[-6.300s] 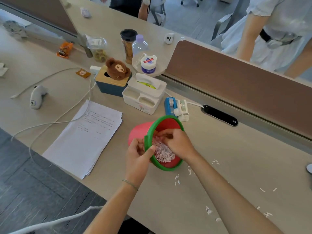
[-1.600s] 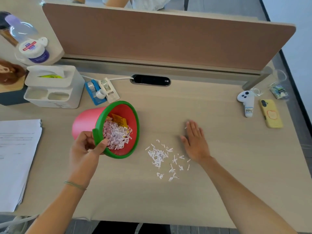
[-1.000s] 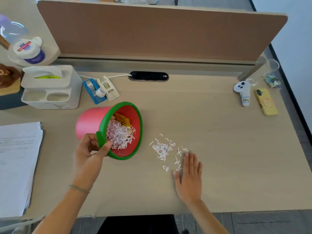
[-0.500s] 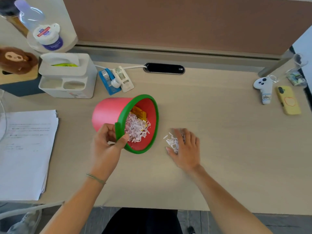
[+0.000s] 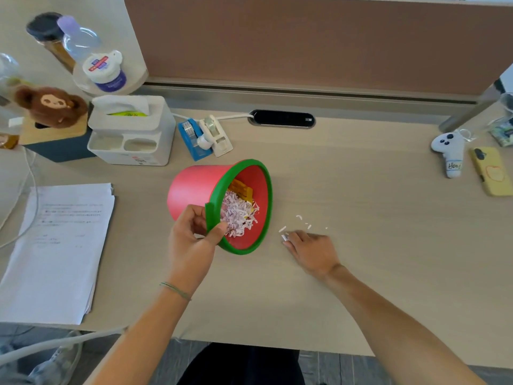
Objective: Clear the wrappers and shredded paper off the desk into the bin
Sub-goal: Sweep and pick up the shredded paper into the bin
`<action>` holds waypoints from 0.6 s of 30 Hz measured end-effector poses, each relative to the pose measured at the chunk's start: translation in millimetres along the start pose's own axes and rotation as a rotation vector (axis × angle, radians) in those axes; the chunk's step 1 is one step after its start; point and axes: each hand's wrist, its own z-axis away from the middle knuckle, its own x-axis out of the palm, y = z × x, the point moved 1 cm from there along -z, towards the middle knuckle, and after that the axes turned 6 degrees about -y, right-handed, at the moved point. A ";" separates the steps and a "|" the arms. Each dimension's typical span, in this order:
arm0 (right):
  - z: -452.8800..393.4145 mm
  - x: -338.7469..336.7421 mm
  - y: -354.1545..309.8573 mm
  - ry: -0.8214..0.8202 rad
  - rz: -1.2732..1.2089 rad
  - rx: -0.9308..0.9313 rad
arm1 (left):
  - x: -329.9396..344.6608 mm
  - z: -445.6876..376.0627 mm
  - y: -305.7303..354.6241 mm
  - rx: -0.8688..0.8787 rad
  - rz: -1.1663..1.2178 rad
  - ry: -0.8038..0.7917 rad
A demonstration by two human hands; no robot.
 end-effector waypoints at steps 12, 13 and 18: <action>-41.6 -57.1 3.0 -0.099 -1.042 0.935 | 6.7 2.5 2.9 -0.055 0.132 0.039; -47.5 -67.9 -0.8 -0.045 -1.183 0.988 | 6.7 2.7 2.4 -0.064 0.143 0.043; -91.0 -126.6 -39.0 0.045 -1.600 1.042 | 3.3 3.2 6.1 -0.099 0.233 0.061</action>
